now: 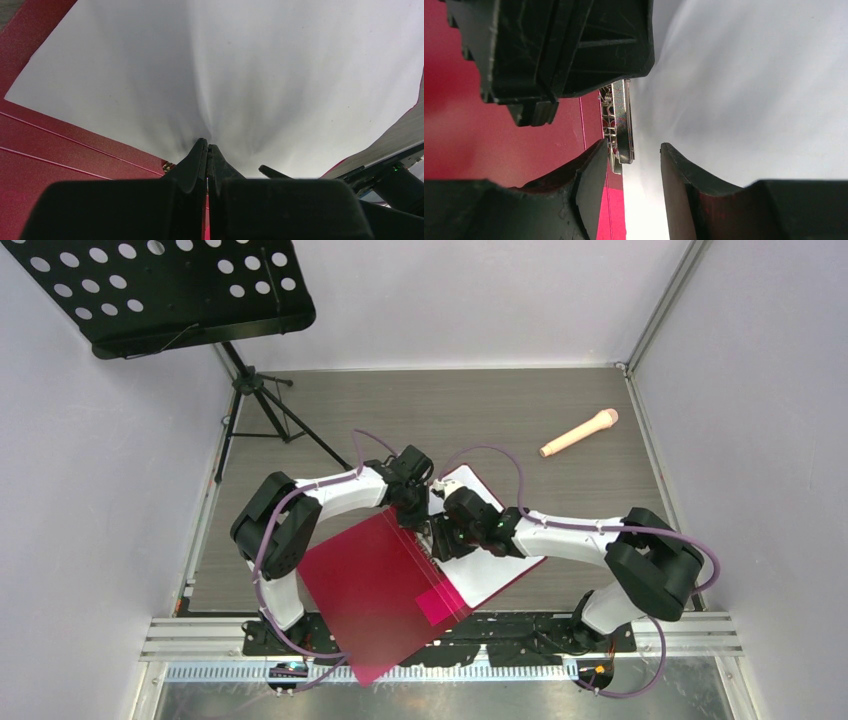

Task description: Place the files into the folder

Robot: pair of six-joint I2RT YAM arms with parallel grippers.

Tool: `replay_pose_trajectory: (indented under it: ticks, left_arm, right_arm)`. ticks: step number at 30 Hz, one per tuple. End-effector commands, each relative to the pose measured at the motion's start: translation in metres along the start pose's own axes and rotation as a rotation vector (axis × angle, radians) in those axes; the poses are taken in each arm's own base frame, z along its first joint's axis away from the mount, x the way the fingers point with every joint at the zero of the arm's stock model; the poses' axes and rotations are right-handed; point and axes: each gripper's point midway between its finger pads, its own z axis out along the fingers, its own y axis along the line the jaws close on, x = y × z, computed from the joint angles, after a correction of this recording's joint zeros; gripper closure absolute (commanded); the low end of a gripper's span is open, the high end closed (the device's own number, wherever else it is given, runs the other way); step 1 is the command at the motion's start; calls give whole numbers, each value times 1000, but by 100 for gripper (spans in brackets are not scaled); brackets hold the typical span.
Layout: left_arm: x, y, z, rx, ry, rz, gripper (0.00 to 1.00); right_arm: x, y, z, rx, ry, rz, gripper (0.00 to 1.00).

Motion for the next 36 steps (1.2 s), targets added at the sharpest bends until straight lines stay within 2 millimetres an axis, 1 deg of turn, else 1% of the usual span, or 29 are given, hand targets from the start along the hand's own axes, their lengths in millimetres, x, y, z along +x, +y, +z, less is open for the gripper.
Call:
replay_pose_trajectory:
  ticks: [1,3,5,9,13,22,27,30,36]
  left_arm:
    - [-6,-8,-7,6,-20,18,99]
    - [-6,-8,-7,5,-20,20,99]
    - [-7,-9,-7,8,-20,20,99]
    - [-7,-8,-8,8,-20,22,99]
    - [-7,-9,-8,10,-21,22,99]
    - [-13,-16,-18,19,-39,30,98]
    - [-20,-25,-27,36,-58,37,90]
    - [-23,-30,-32,48,-66,41,86]
    - [-31,-48,-48,101,-88,47,76]
  right_arm:
    - [-19,10,3,-2,-56,-11,52]
    - [-20,4,4,30,-67,-10,53]
    - [-20,1,5,46,-66,-6,57]
    - [-21,-1,6,60,-70,-2,65]
    - [-20,0,7,61,-63,-3,71]
    - [-12,2,10,66,-37,4,77]
    - [-6,0,12,81,-20,8,78]
    - [-5,-1,13,86,-16,10,79]
    - [-3,-3,14,96,-9,12,79]
